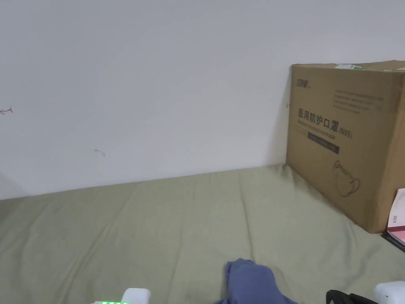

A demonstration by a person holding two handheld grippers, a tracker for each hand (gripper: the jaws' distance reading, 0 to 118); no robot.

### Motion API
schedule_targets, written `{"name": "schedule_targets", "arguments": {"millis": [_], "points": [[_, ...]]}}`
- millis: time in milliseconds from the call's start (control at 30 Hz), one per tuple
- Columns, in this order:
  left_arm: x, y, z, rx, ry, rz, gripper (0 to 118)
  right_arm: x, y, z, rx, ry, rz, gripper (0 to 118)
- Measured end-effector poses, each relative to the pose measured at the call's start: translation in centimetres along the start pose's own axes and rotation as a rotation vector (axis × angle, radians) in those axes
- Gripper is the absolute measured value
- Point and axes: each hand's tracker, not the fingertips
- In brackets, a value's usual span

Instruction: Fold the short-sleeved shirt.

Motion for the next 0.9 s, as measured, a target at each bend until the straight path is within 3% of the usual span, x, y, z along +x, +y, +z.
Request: {"name": "schedule_targets", "arguments": {"millis": [33,67,133,200,233,267,300,333,367,433,500,533,600,633,667,700,733,767,833,900], "points": [[0.0,-0.5,1.0,0.027,-0.006,-0.002,14,0.2,0.2,-0.8,-0.023,0.009,0.005,0],[-0.5,-0.7,1.8,0.038,-0.004,-0.005,5,0.5,0.6,-2.0,-0.053,0.024,0.014,0],[-1.9,-1.3,3.5,0.074,-0.137,0.068,5,0.8,1.4,-4.4,-0.123,0.084,0.001,0],[-3.6,-1.6,5.1,0.108,-0.124,0.095,5,1.1,2.5,-7.7,-0.204,0.168,-0.065,0],[-4.2,-1.7,5.8,0.114,-0.116,0.097,5,1.3,3.1,-9.5,-0.250,0.191,-0.103,10],[-5.1,-2.0,6.5,0.129,-0.122,0.112,5,1.5,3.8,-12.0,-0.325,0.201,-0.151,40],[-5.6,-2.0,6.7,0.144,-0.116,0.130,5,1.7,4.3,-14.8,-0.422,0.196,-0.192,89],[-6.1,-2.0,6.9,0.140,-0.112,0.143,5,1.7,4.4,-16.9,-0.461,0.190,-0.225,105],[-6.8,-2.1,7.1,0.138,-0.120,0.166,5,1.9,4.4,-19.3,-0.524,0.158,-0.248,106],[-7.3,-2.3,7.1,0.120,-0.137,0.195,5,2.0,4.4,-23.2,-0.606,0.051,-0.262,106],[-7.8,-2.6,6.9,0.103,-0.133,0.198,5,1.8,3.6,-26.6,-0.720,-0.022,-0.213,103],[-8.0,-2.8,6.8,0.097,-0.131,0.198,5,1.5,3.2,-27.6,-0.766,-0.018,-0.164,94],[-8.5,-3.4,6.4,0.077,-0.126,0.198,5,0.0,2.2,-28.2,-0.826,-0.039,0.020,77],[-8.7,-3.6,6.2,0.070,-0.126,0.203,5,-0.9,2.1,-27.8,-0.801,-0.070,0.124,58],[-8.9,-3.9,5.9,0.036,-0.143,0.219,5,-1.6,2.4,-26.8,-0.735,-0.042,0.176,36],[-9.1,-4.3,5.8,0.029,-0.146,0.225,5,-2.0,2.8,-26.2,-0.697,0.017,0.174,22],[-9.2,-4.4,5.8,0.024,-0.146,0.231,5,-2.4,2.8,-25.4,-0.699,0.073,0.154,22],[-9.3,-4.5,5.8,0.021,-0.148,0.243,5,-3.0,2.8,-24.5,-0.683,0.056,0.145,3],[-9.7,-4.8,6.4,0.031,-0.140,0.269,5,-3.1,3.3,-23.0,-0.641,0.067,0.183,3],[-10.5,-4.4,7.6,0.054,-0.139,0.307,5,-2.3,5.0,-21.1,-0.569,0.063,0.133,3]]}}
